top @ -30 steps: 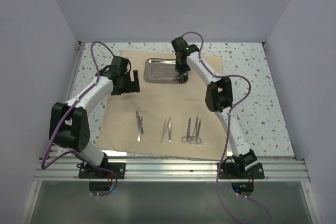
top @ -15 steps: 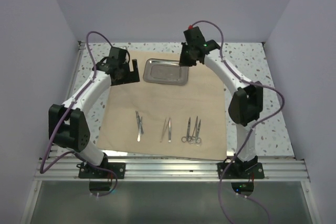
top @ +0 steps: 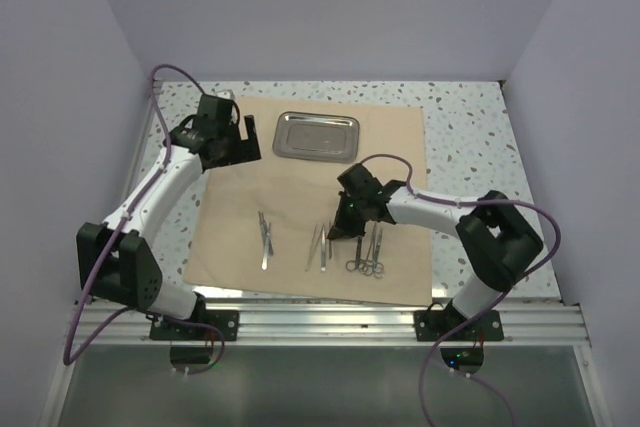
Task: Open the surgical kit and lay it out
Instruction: Place the medical item in the surgical kit.
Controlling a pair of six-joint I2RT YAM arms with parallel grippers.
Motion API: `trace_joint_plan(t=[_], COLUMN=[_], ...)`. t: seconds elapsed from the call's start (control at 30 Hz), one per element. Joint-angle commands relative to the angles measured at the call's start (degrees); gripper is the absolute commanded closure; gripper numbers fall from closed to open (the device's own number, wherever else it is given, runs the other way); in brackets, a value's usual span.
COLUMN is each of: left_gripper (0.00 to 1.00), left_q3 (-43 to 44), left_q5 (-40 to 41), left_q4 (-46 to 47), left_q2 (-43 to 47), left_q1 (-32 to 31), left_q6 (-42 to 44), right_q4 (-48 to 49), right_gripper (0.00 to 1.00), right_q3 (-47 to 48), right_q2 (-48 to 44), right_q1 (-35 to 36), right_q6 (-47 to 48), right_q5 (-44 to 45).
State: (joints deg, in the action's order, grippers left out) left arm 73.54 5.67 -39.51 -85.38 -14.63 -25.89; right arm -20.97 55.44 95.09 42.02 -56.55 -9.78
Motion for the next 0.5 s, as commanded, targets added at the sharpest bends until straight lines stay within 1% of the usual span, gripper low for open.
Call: trace_joint_plan(t=[0.0,0.1,0.23,0.27,0.33,0.37,0.4,0.43,0.47], left_gripper=[0.06,0.06,0.06,0.06,0.06,0.06,0.06,0.06,0.06], left_q3=[-2.17,-3.66,-5.42,-5.86,-6.30,-6.56,-6.65,-6.74,-6.83], left_q5=[-0.57,-0.66,-0.14,-0.05,0.13,0.22,0.30,0.39,0.57], left_q4=[-0.66,-1.01,-1.27,-1.54,-1.71,-1.98,-2.06,-2.15,-2.33], left_q2=[4.08,6.19,8.74,9.18,10.23,10.85,11.03,11.29,11.64], left_q1=[0.39,0.39,0.39,0.39,0.39,0.39,0.39,0.39,0.39], left_q6=[-1.27,-1.62,-1.80,-1.71,-1.80,-1.80,-1.80,-1.62,-1.71], right_q4=[9.81,9.37,8.84,8.23,6.13,4.20,2.79,1.39,-1.85], right_gripper=[1.00,1.00,1.00,0.96,0.69,0.32,0.16,0.05,0.02], right_q3=[-0.42,-1.12,0.02,0.63,2.82,3.53,4.23,5.72,6.60], right_q2=[-3.50,-3.68,-0.79,0.96,1.94,2.12,1.86,1.33,0.72], right_q1=[-0.27,0.25,2.88,3.41,4.73,5.09,5.26,5.44,5.44], right_q6=[-6.02,-6.81,-7.61,-7.43,-6.64,-6.29,-5.59,-5.15,-4.54], right_q5=[-0.07,0.11,-3.04,-3.57,-3.76,-3.32,-2.71,-2.00,-0.17])
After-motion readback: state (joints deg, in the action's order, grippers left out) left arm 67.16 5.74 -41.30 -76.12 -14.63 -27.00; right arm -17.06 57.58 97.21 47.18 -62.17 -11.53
